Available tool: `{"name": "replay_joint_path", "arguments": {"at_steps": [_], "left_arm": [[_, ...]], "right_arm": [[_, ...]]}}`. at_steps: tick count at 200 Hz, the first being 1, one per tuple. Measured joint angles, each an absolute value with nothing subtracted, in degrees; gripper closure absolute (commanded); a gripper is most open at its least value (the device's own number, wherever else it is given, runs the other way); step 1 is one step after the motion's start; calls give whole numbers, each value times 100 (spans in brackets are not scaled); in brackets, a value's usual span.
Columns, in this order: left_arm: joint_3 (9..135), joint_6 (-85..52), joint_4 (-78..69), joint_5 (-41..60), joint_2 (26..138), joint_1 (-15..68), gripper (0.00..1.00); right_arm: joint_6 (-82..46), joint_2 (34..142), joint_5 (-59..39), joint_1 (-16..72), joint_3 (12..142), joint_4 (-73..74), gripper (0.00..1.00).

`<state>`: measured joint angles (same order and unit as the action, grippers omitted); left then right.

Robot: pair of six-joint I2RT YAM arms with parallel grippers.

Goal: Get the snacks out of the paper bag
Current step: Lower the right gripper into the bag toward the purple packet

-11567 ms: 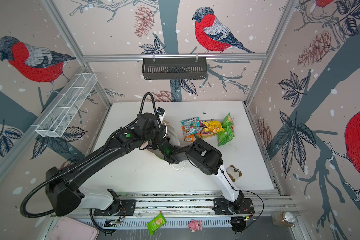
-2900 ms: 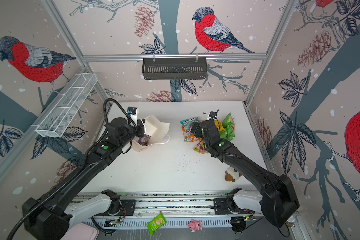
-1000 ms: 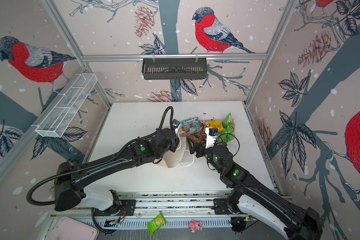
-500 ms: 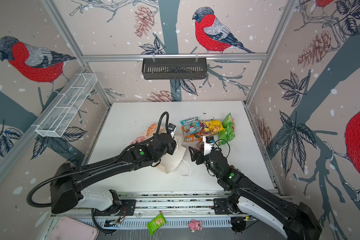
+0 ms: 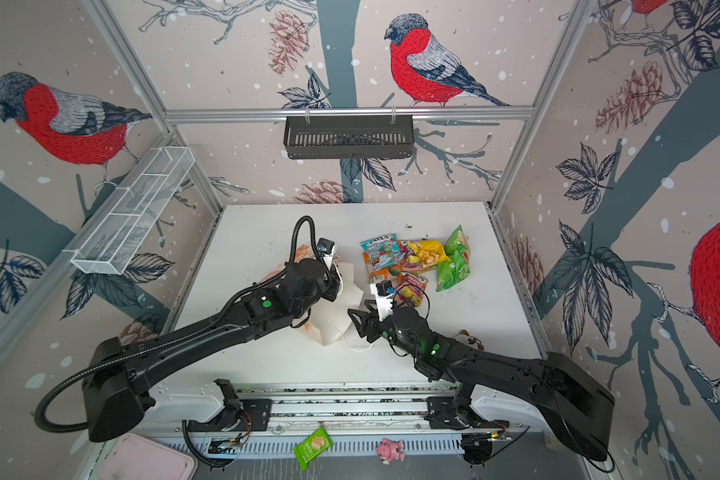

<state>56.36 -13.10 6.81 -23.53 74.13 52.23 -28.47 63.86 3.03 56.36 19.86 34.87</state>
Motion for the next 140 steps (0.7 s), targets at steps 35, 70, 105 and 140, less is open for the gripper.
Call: {"name": "replay_joint_path", "arguments": {"at_steps": [35, 70, 105, 140], "left_arm": [[5642, -1304, 718, -2265, 7334, 5221, 100], [5649, -1197, 718, -2215, 7175, 5214, 100], [5649, -1160, 797, -2104, 7126, 5194, 100], [5736, -1162, 893, -2106, 7087, 5109, 100]], "right_arm": [[-2825, 7511, 217, 5830, 2322, 4305, 45], [-2698, 8503, 154, 6018, 2980, 4674, 54], [-2655, 8973, 152, 6082, 3251, 4803, 55], [-2512, 9332, 183, 6182, 3389, 4915, 55]]}}
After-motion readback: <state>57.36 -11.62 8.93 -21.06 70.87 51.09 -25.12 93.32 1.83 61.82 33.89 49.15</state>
